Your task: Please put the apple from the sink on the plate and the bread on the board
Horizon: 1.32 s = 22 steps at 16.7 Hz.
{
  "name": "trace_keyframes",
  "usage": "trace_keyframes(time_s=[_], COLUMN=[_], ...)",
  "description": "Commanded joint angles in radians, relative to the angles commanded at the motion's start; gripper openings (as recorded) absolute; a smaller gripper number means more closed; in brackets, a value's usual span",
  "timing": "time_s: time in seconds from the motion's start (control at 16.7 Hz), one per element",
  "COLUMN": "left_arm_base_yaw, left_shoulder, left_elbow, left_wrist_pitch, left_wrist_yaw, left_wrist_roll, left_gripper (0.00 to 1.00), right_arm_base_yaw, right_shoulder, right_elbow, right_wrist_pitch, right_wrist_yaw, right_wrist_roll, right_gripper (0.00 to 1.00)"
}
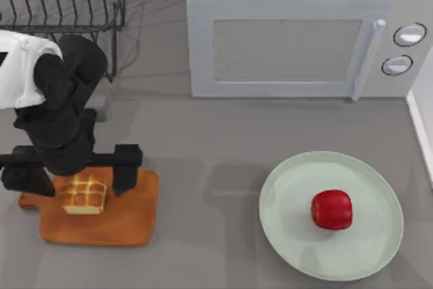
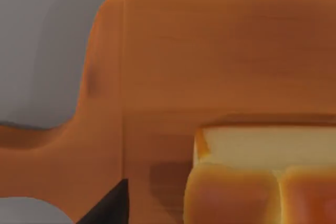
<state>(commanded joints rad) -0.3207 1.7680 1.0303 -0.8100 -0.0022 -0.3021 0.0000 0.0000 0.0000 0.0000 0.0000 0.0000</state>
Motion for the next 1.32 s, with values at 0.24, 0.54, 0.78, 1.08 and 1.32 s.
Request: trace_keyframes(time_s=[0.24, 0.54, 0.78, 1.08, 1.32], left_arm_base_yaw=[0.000, 0.018, 0.057, 0.130, 0.200], left_shoulder=[-0.001, -0.154, -0.433, -0.876, -1.238], left_elbow=[0.000, -0.071, -0.229, -0.491, -0.707], left_wrist_pitch=[0.000, 0.071, 0.194, 0.392, 0.556], left_wrist_yaw=[0.000, 0.001, 0.002, 0.003, 0.003], left_wrist_roll=[0.000, 0.042, 0.105, 0.188, 0.244], left_gripper=[1.00, 1.00, 1.00, 1.00, 1.00], right_arm_base_yaw=[0.000, 0.000, 0.000, 0.000, 0.000], right_shoulder=[0.000, 0.000, 0.000, 0.000, 0.000], right_elbow=[0.000, 0.000, 0.000, 0.000, 0.000], right_wrist_pitch=[0.000, 0.000, 0.000, 0.000, 0.000], right_wrist_yaw=[0.000, 0.000, 0.000, 0.000, 0.000], right_wrist_roll=[0.000, 0.000, 0.000, 0.000, 0.000], right_gripper=[1.00, 1.00, 1.00, 1.00, 1.00])
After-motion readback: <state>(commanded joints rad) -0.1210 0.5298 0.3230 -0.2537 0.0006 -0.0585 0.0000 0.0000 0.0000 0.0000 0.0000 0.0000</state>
